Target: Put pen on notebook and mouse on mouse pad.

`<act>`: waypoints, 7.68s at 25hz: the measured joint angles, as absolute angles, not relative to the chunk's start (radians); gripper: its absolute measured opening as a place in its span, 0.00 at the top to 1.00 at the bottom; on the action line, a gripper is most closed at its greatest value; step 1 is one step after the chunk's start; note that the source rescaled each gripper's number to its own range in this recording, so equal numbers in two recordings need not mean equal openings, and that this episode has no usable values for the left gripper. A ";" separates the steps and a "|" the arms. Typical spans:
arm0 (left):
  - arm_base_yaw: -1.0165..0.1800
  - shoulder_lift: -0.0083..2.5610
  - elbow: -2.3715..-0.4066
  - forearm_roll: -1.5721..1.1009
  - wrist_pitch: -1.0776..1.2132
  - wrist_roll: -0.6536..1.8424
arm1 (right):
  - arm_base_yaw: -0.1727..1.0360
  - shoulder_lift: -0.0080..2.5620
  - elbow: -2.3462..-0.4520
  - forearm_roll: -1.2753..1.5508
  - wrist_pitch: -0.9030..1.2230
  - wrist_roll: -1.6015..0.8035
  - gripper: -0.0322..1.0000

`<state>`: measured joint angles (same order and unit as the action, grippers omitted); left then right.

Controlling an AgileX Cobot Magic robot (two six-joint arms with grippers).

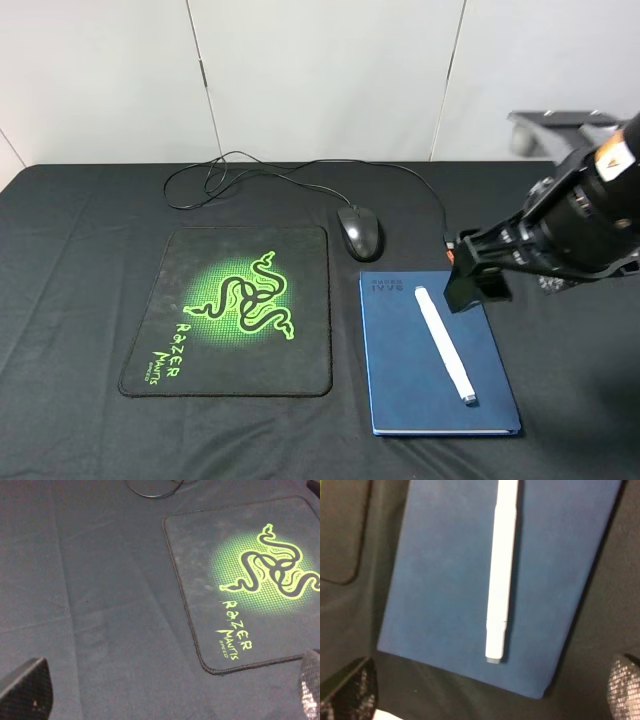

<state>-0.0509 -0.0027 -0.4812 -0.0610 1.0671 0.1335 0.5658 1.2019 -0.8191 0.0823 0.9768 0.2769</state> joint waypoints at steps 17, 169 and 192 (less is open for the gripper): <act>-0.051 -0.003 -0.481 -0.061 1.067 0.134 | 0.566 1.417 -1.045 0.116 0.897 0.277 0.00; -0.051 -0.003 -0.481 -0.061 1.067 0.134 | 1.004 2.414 -1.982 -0.084 1.101 0.235 0.43; -0.051 -0.003 -0.481 -0.061 1.067 0.134 | 1.004 2.394 -1.982 -0.083 1.181 0.232 0.00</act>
